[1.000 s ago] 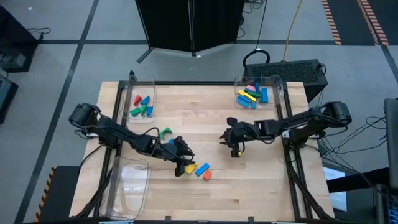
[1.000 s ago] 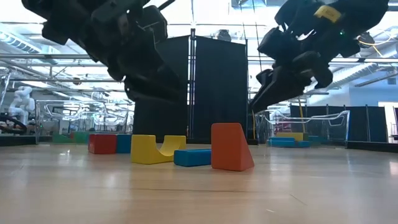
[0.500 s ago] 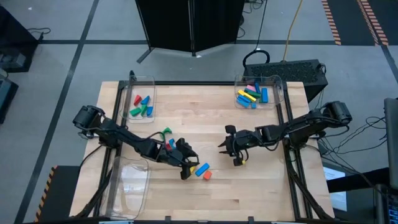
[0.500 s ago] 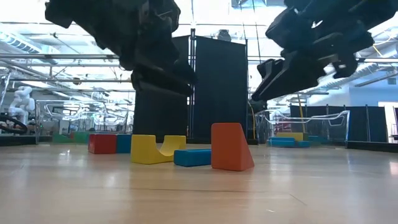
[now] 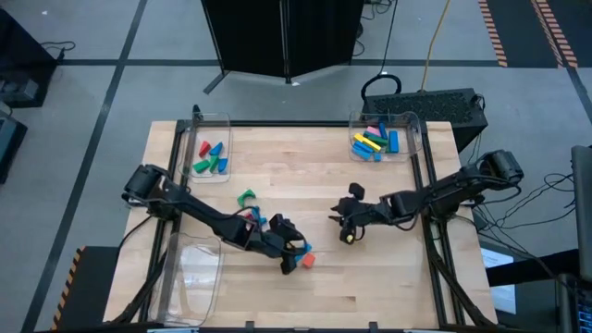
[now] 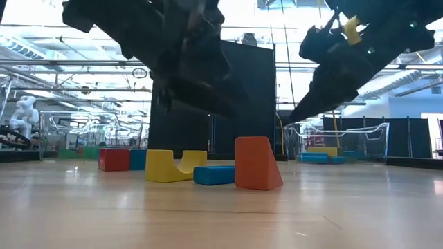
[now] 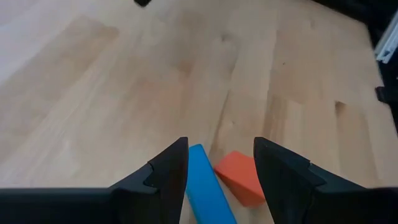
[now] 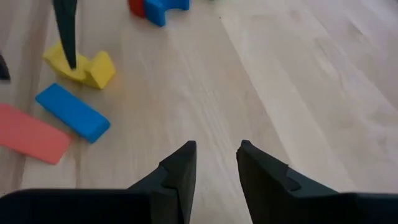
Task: Sort blocks by size
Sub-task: Put the blue rectangular block into the top right transparent bin
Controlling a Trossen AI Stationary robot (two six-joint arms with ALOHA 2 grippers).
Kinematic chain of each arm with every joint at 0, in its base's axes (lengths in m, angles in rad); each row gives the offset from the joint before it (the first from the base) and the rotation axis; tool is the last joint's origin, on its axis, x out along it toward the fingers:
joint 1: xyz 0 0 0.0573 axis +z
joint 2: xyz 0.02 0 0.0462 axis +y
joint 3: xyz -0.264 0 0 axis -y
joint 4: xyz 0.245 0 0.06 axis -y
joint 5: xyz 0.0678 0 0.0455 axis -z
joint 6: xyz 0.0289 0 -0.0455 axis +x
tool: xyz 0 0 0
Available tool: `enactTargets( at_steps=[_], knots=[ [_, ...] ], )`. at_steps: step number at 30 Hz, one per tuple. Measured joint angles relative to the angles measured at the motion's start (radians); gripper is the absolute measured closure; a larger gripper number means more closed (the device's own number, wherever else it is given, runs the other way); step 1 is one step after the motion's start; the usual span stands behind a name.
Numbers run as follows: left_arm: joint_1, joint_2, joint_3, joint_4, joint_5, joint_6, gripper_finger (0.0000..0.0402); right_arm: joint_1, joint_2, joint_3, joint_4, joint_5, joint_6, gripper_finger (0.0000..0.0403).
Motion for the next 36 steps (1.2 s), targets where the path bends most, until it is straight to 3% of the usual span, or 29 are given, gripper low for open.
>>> enactTargets(
  at_steps=[12,36],
  knots=[
    [-0.009,0.131,0.118,-0.194,-0.04,-0.024,0.0219,0.06,0.0,0.0,-0.012,0.047,0.111,0.0291],
    [-0.01,0.163,0.139,-0.209,0.006,-0.005,0.0219,0.13,0.0,0.0,0.015,0.099,0.188,0.0291]
  ],
)
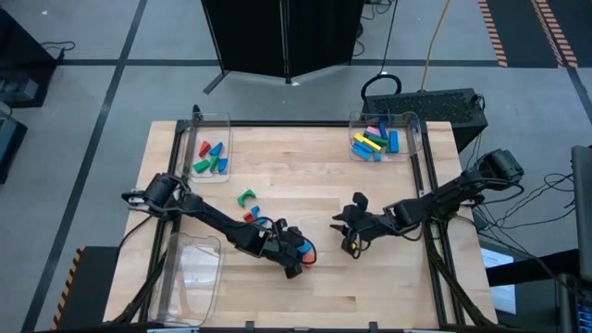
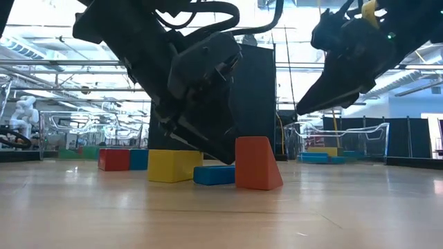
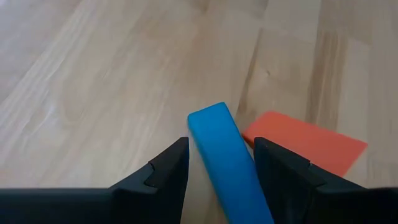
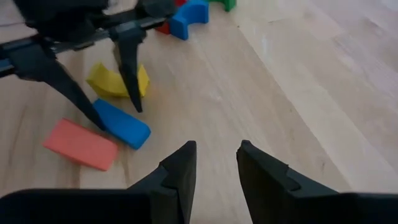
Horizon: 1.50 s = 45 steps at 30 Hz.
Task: Sort blocks by size
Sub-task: Put the blue rectangular block into the top right transparent bin
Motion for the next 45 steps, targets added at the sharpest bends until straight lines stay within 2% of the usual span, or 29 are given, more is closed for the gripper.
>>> enactTargets(
  at_steps=[10,17,20,24,29,34,41,45],
  knots=[
    [-0.006,0.003,-0.003,-0.018,0.085,-0.027,0.0219,0.015,0.0,0.0,0.015,0.0,-0.026,0.0291],
    [-0.008,0.002,-0.002,-0.033,0.064,-0.019,0.022,0.015,0.0,0.0,0.016,0.001,-0.026,0.0291],
    [-0.008,0.002,-0.001,-0.072,0.058,-0.016,0.0236,0.015,0.0,0.0,0.016,0.001,-0.026,0.0291],
    [-0.008,0.002,-0.001,-0.104,0.038,0.0,0.0284,0.015,0.001,0.0,0.025,0.006,-0.028,0.0291],
    [-0.006,0.0,-0.001,-0.105,0.032,0.034,0.0352,0.014,0.138,0.0,0.291,-0.011,-0.204,0.0291],
    [0.0,-0.001,-0.001,-0.106,0.032,0.038,0.0353,0.016,0.265,0.0,0.514,-0.019,-0.332,0.0291],
    [0.002,-0.062,-0.002,-0.105,-0.044,0.134,0.0344,0.024,0.284,0.0,0.581,-0.035,-0.343,0.0291],
    [0.001,-0.096,-0.002,-0.104,-0.052,0.161,0.0347,0.037,0.285,0.0,0.601,-0.055,-0.386,0.0291]
  ],
)
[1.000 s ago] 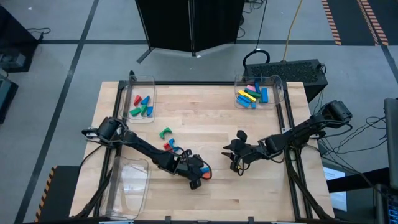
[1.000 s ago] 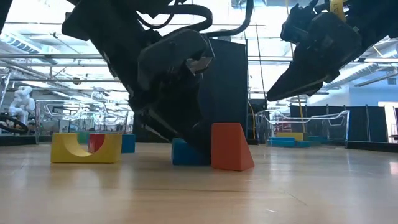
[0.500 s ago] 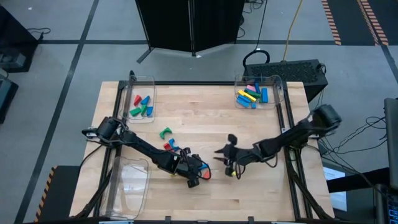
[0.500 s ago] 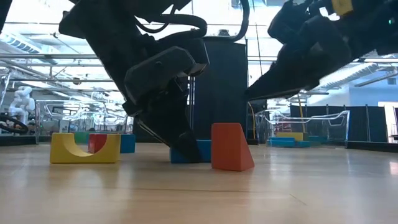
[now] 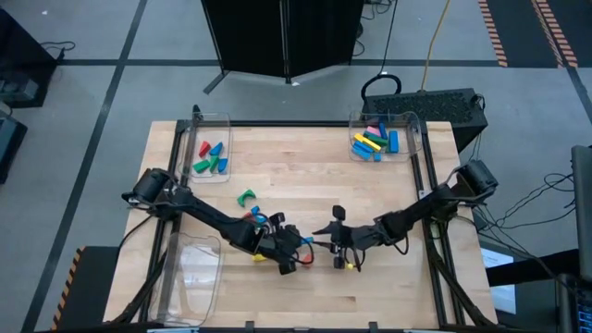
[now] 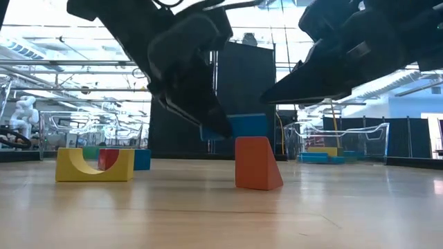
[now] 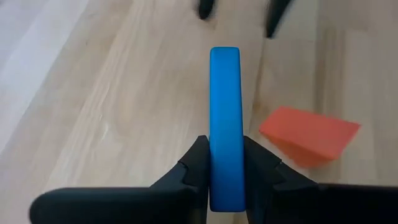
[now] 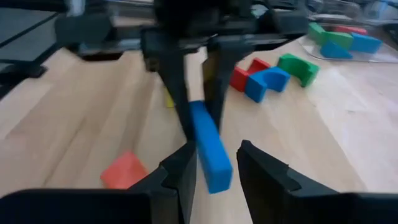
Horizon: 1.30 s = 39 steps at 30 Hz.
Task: Sort blocks by size
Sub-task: Put the blue rectangular block into the top right transparent bin
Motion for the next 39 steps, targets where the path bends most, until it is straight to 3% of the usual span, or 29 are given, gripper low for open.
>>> enactTargets(
  at_steps=[16,24,28,39],
  knots=[
    [-0.011,-0.022,0.0,0.064,0.001,0.062,0.0347,0.006,0.0,0.0,0.021,-0.033,-0.045,0.029],
    [-0.016,-0.022,0.0,0.088,0.001,0.078,0.0347,0.017,0.0,0.0,0.034,-0.053,-0.028,0.0227],
    [-0.021,-0.022,0.0,0.115,0.001,0.085,0.0347,0.017,0.001,0.0,0.035,-0.059,-0.004,0.0217],
    [-0.027,-0.023,0.0,0.147,-0.02,0.106,0.0347,0.017,0.001,0.0,0.037,-0.075,0.004,0.0313]
  ],
)
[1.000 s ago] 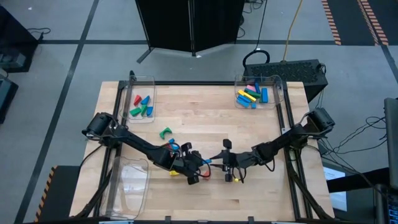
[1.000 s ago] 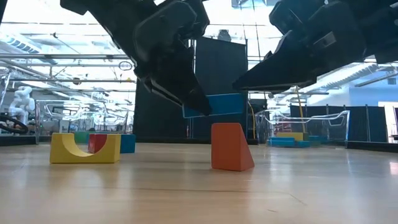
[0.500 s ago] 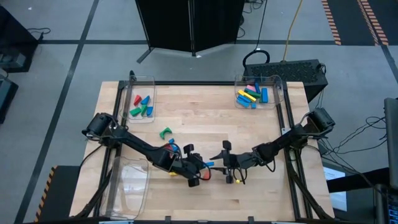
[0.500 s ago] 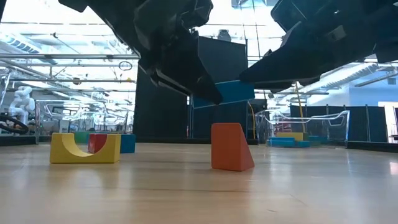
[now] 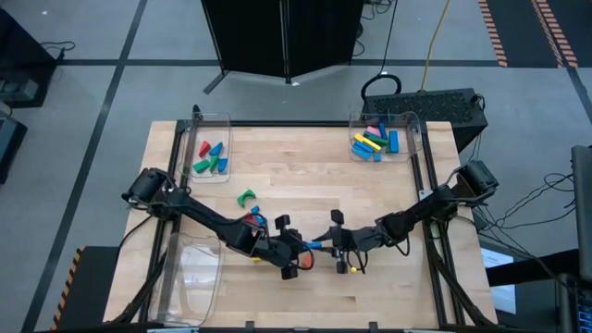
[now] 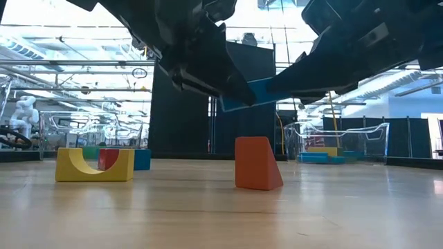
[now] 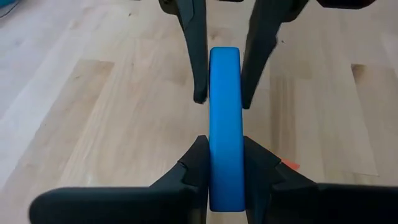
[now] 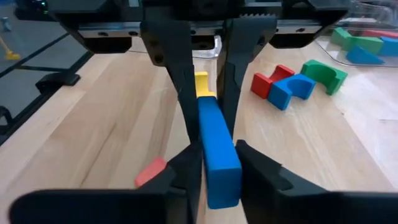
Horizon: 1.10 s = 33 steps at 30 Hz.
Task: Sort blocks by size
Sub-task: Put the blue rectangular block into the top right transparent bin
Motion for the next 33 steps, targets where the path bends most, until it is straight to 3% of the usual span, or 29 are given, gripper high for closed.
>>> enactTargets(
  at_steps=[9,21,26,33],
  knots=[
    [-0.002,0.0,0.0,0.01,0.005,0.003,0.0339,0.0,0.0,0.0,-0.001,-0.009,-0.003,0.0357],
    [0.001,0.0,0.0,-0.097,-0.101,-0.081,0.0234,-0.001,-0.014,0.001,-0.094,0.168,0.08,0.0358],
    [-0.004,-0.009,0.0,-0.194,-0.103,-0.136,0.02,-0.011,-0.096,0.0,-0.308,0.327,0.174,0.0358],
    [-0.007,-0.048,0.0,-0.283,-0.156,-0.158,0.0185,-0.041,-0.315,0.0,-0.788,0.526,0.323,0.0358]
  ],
)
